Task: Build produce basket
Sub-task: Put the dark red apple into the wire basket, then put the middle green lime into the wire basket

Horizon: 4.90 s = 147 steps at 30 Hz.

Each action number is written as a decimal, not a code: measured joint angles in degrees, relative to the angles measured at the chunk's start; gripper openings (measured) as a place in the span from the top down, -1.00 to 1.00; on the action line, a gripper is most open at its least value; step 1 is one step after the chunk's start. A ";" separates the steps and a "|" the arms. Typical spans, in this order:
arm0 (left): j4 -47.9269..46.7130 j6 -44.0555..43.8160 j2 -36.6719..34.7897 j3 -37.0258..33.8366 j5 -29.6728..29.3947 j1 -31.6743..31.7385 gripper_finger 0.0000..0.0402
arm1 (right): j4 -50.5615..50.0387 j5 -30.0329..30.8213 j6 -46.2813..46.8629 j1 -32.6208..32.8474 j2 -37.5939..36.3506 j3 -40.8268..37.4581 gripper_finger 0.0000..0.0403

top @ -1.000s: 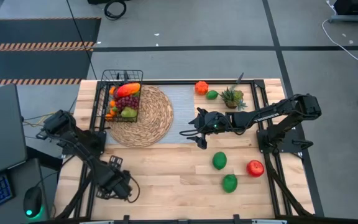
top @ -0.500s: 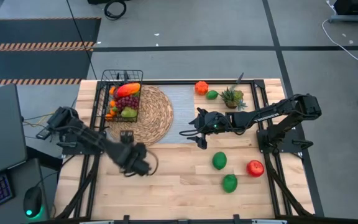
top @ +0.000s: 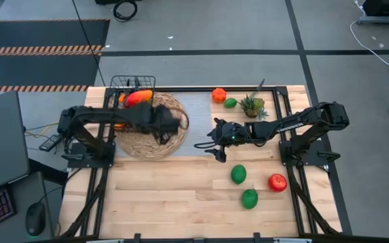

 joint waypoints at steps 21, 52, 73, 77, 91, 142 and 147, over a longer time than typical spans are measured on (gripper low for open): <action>-6.67 6.89 -6.12 7.29 -6.70 29.12 -0.58 | -0.90 0.00 0.00 0.00 0.00 -0.14 -0.81; -6.59 19.40 -5.62 -9.70 -8.28 41.48 -0.97 | 2.45 1.51 -1.53 -1.11 0.00 -1.62 -0.81; 39.32 18.82 -6.53 -3.25 6.87 11.74 -0.97 | -9.47 9.47 2.24 -3.04 -4.85 -1.60 -0.77; 50.25 18.14 -6.51 -8.63 12.21 7.87 -0.97 | -14.66 8.75 4.59 -3.12 -9.57 -1.60 -0.73; 113.74 8.61 -6.49 -43.89 16.24 -4.40 -0.97 | -28.03 2.67 10.25 -1.97 -18.80 -4.71 -0.72; 127.51 10.71 -6.32 -52.25 11.02 -22.24 -0.97 | -24.54 -2.34 24.09 26.27 1.53 -5.53 -0.88; 127.41 10.73 -6.32 -52.25 11.00 -22.24 -0.97 | -24.91 -3.06 24.44 26.22 2.33 -5.34 -0.87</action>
